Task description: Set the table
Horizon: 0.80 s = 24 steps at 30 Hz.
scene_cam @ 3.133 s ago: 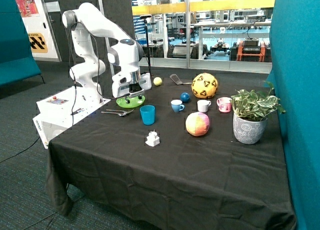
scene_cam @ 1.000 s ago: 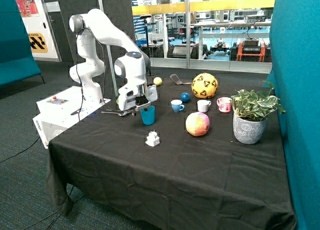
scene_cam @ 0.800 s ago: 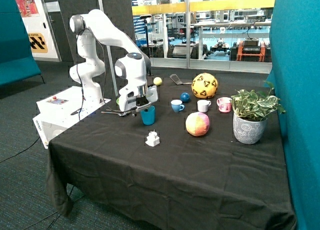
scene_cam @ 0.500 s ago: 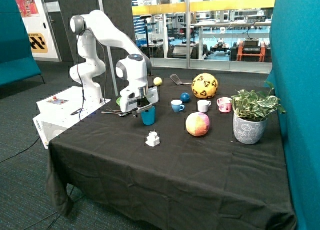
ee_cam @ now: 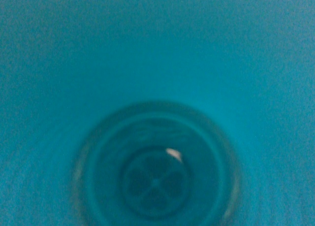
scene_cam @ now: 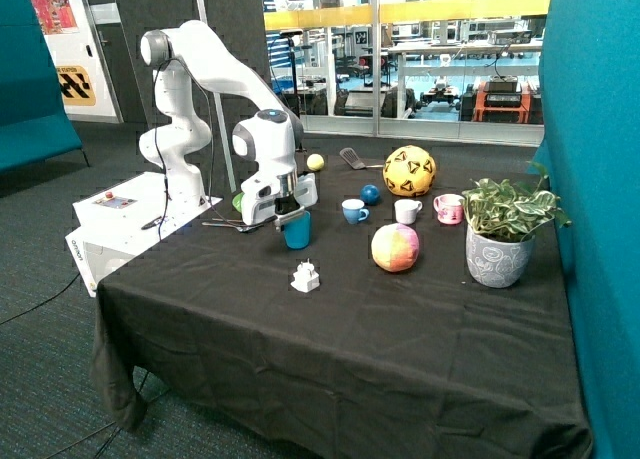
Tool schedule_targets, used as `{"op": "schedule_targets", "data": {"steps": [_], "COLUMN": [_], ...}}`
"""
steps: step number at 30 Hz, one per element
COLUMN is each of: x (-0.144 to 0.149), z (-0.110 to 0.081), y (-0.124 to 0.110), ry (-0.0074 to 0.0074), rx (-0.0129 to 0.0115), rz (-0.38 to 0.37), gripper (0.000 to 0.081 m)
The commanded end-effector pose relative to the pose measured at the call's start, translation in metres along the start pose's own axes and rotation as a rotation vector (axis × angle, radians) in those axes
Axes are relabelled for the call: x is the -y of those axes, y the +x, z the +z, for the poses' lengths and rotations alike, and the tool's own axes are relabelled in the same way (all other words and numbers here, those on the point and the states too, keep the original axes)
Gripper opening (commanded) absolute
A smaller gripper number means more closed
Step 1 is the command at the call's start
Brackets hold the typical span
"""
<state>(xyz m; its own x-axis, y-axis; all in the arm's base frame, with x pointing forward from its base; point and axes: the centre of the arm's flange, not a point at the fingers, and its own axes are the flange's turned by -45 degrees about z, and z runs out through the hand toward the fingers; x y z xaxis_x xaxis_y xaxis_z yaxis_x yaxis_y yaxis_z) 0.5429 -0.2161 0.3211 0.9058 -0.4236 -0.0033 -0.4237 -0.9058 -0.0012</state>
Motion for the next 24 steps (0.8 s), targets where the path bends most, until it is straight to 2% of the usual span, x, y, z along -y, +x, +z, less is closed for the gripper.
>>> {"op": "schedule_targets", "data": {"steps": [1, 15, 24], "x": [0.000, -0.003, -0.001], "z": [0.002, 0.000, -0.014], "y": [-0.004, -0.005, -0.008], "ry": [-0.0013, -0.0013, -0.0013], "rx": [-0.0033, -0.0033, -0.0033], "rz": [-0.007, -0.008, -0.032], "gripper": [0.0000, 0.0000, 0.0000]}}
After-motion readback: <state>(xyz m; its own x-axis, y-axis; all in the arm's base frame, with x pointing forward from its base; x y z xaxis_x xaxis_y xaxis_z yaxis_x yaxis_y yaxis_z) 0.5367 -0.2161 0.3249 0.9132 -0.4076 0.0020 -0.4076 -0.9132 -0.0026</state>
